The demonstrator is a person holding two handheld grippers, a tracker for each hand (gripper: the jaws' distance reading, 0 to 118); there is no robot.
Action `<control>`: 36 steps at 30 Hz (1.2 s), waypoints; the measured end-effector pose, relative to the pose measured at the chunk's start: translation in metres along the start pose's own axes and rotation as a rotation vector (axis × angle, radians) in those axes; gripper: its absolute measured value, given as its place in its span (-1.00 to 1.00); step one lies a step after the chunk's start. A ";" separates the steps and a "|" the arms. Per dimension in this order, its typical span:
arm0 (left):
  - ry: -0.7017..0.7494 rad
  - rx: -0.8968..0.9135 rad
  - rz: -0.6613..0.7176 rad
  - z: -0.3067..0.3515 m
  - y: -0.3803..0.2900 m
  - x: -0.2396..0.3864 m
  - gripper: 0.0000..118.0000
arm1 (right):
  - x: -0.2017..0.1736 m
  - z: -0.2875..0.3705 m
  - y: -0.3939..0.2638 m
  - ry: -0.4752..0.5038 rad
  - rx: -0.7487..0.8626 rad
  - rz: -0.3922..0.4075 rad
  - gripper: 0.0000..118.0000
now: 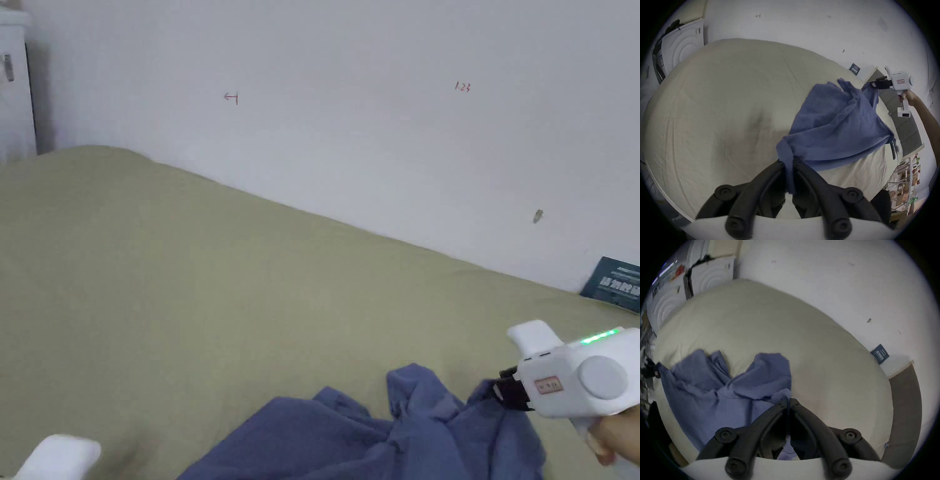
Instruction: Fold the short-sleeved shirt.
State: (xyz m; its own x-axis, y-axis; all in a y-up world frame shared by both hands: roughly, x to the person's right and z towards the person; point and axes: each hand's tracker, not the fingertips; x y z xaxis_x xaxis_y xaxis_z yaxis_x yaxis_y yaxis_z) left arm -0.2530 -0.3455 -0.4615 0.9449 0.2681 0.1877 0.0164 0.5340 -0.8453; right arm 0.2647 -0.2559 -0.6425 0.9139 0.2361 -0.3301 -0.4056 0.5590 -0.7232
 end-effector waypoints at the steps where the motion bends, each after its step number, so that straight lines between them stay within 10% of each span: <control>1: -0.008 0.034 0.003 0.007 0.003 0.002 -0.89 | 0.003 0.012 0.001 -0.022 0.022 -0.005 -0.97; 18: 0.059 0.413 -0.120 0.113 0.214 0.028 -0.92 | 0.086 0.209 0.039 -0.282 0.461 -0.284 -0.97; 36: 0.225 0.591 -0.187 0.118 0.395 0.056 -0.93 | 0.131 0.233 0.109 -0.450 0.744 -0.419 -0.97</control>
State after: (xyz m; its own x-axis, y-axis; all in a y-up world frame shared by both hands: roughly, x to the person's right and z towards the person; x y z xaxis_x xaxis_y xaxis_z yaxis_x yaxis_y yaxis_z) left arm -0.2328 -0.0250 -0.7254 0.9899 -0.0122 0.1415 0.0656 0.9229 -0.3793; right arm 0.3434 0.0207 -0.6232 0.9650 0.0986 0.2429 -0.0738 0.9913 -0.1090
